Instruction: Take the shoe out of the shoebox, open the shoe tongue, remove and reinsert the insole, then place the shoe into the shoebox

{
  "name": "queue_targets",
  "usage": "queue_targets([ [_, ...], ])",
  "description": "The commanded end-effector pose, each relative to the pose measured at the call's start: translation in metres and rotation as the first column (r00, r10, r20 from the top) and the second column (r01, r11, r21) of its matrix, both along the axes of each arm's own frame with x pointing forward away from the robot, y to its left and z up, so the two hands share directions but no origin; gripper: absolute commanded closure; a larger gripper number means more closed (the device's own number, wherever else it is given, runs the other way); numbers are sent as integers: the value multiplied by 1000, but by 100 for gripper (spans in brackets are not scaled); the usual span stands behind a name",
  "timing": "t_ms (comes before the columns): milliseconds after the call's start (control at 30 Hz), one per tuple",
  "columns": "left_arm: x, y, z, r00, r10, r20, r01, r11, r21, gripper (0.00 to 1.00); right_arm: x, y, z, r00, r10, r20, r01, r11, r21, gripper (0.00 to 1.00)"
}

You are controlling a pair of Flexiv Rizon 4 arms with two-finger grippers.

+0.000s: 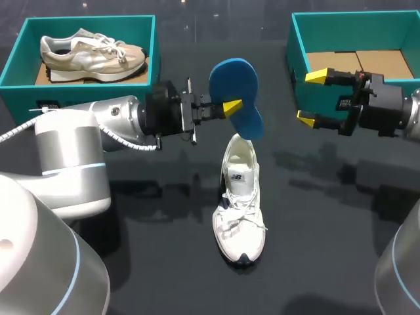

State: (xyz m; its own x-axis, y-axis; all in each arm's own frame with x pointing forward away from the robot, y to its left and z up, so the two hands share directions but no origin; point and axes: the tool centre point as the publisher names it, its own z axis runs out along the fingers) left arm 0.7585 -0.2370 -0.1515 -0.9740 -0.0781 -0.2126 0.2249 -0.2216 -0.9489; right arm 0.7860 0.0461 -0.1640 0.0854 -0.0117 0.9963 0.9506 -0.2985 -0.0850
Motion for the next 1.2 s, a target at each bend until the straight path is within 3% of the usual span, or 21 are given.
queue_targets([
  [33,-2,-2,10,942,33,-333,-33,999,6,100,-1,0,0,1000,0,-1,0,1000,-1,0],
  [467,13,5,30,801,31,-598,26,996,87,100,-1,0,0,1000,0,-1,0,1000,-1,0],
  [700,16,11,45,599,-48,-799,178,981,74,100,-1,0,0,1000,0,-1,0,1000,-1,0],
  [733,16,12,46,644,-49,-764,161,984,73,100,-1,0,0,1000,0,-1,0,1000,-1,0],
  [1133,16,12,46,644,-49,-764,161,984,73,100,-1,0,0,1000,0,-1,0,1000,-1,0],
  [1200,19,12,43,482,-95,-871,207,978,8,100,-1,0,0,1000,0,-1,0,1000,-1,0],
])
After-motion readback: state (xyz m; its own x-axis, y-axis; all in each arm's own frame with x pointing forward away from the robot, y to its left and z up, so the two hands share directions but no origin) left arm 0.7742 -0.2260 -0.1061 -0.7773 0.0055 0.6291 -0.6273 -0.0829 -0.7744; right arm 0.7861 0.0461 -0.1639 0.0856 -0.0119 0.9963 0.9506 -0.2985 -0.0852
